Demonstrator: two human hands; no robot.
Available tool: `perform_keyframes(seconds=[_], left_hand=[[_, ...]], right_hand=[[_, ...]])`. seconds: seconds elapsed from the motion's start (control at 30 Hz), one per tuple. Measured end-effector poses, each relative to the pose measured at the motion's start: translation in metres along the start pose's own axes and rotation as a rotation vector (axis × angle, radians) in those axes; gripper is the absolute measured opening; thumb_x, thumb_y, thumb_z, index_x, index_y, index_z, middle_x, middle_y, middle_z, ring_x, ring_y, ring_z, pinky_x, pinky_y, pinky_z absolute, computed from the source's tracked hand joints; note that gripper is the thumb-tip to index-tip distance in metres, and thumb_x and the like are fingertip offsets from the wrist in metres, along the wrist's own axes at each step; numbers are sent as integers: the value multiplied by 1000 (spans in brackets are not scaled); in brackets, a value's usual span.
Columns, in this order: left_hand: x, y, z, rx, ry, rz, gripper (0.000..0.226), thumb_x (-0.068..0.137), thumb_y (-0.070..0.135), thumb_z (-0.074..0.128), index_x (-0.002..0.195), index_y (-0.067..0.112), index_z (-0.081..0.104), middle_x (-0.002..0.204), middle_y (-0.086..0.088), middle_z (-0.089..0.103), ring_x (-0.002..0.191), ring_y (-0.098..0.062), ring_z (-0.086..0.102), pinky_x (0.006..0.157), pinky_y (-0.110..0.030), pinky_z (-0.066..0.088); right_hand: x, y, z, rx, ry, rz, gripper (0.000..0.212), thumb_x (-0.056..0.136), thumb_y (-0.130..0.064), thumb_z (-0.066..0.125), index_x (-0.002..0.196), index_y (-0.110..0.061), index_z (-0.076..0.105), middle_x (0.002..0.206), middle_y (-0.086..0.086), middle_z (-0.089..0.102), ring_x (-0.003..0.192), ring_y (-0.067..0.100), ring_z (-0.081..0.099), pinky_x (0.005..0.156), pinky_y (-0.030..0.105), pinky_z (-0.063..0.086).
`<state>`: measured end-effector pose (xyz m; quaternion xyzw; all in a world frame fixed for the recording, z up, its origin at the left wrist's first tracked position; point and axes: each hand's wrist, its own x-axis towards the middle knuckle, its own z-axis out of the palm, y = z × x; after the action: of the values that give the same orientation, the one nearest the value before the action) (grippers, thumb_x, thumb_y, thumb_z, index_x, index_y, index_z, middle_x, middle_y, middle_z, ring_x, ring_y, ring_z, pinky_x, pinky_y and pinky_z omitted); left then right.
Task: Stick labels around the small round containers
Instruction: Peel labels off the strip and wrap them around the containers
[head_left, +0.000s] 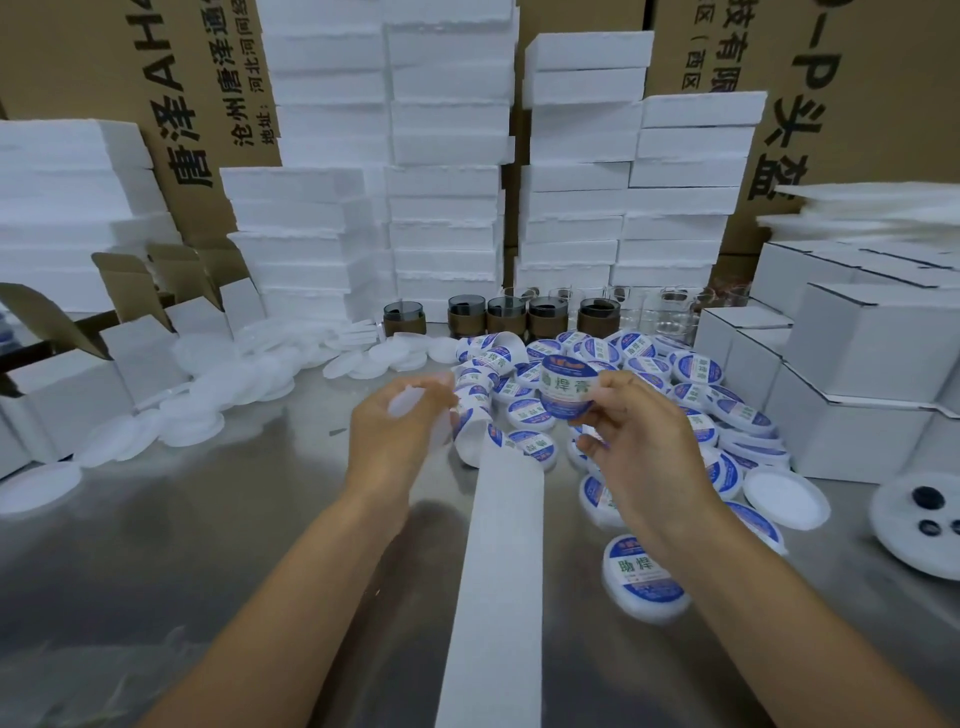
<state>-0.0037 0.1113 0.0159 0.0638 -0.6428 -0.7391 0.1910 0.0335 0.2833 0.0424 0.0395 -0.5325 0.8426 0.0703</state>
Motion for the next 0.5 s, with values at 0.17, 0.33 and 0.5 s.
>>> perform_keyframes(seconds=[0.17,0.33,0.5], left_hand=[[-9,8,7,-444,-324,-185,43,80,51,49,86,11,65,85,-9,72,76,-21,69,71,-33,56],[-23,6,20,-539,-490,-337,60,97,50,23,90,6,63,87,-15,73,77,-22,71,65,-30,59],[-20,4,20,-561,-531,-345,65,96,54,17,91,6,61,78,-11,72,74,-19,71,63,-26,57]], right_hand=[[-8,1,7,-46,-271,43,11,70,-19,61,60,-22,65,63,-3,60,55,6,52,57,20,39],[-13,6,10,-152,-363,30,14,66,-19,77,61,-26,66,72,-7,64,64,5,53,58,19,41],[-14,10,12,-227,-321,23,10,61,-25,71,63,-21,62,73,-4,65,55,3,49,53,21,40]])
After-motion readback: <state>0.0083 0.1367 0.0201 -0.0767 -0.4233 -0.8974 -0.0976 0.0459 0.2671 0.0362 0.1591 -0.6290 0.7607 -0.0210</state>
